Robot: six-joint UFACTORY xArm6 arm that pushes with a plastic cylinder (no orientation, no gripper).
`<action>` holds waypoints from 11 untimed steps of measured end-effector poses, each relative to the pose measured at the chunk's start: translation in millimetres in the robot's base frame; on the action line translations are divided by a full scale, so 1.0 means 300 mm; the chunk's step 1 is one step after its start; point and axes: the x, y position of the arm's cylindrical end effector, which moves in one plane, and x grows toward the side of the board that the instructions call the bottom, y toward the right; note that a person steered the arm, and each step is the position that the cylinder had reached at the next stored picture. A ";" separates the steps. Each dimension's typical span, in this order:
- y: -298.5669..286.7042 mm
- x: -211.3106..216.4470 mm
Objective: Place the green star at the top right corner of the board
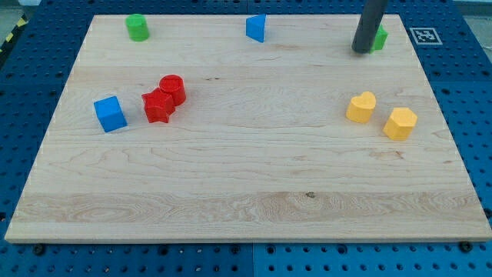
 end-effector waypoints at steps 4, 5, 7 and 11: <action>0.027 -0.033; 0.026 -0.057; 0.012 -0.171; -0.049 -0.306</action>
